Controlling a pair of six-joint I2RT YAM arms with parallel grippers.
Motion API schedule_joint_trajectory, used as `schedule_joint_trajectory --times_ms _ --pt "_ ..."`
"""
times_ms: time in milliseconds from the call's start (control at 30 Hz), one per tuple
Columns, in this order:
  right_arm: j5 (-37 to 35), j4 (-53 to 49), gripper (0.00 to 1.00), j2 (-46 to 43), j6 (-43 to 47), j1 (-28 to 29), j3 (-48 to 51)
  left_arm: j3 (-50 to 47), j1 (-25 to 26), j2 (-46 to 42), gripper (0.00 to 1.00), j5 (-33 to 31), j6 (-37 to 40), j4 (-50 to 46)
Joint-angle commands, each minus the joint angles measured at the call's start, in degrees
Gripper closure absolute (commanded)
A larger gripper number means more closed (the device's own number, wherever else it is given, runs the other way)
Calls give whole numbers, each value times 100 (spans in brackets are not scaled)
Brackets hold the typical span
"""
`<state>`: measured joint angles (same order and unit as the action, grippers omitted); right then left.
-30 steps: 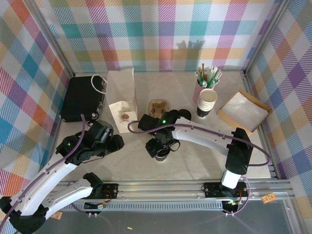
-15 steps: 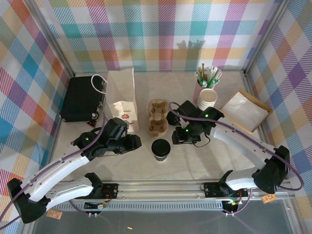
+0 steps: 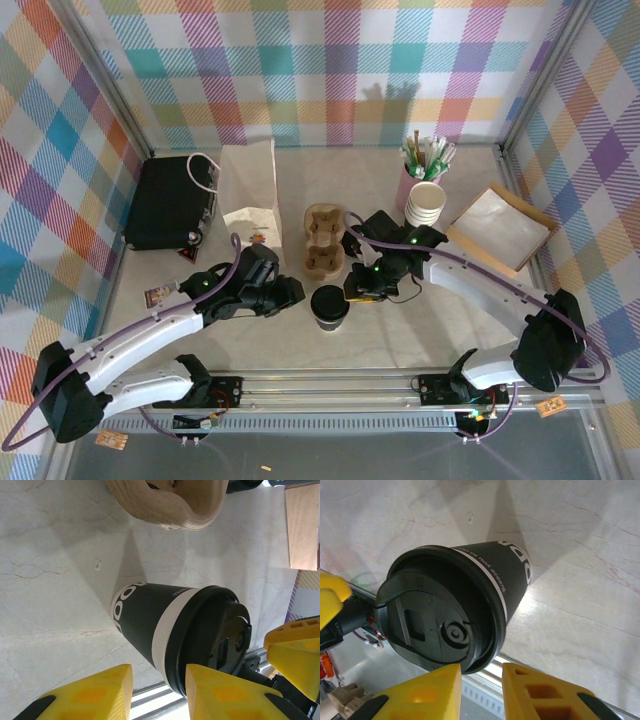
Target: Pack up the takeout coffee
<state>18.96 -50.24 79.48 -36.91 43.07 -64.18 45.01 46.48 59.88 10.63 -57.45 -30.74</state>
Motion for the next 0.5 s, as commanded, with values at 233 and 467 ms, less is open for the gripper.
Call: schedule_joint_trajectory --times_ms 233,467 --pt "371 234 69 317 -81 -12 -110 -199 63 183 68 318 -107 400" --pt "456 255 69 458 -102 -17 -156 -315 64 220 70 409 -127 577"
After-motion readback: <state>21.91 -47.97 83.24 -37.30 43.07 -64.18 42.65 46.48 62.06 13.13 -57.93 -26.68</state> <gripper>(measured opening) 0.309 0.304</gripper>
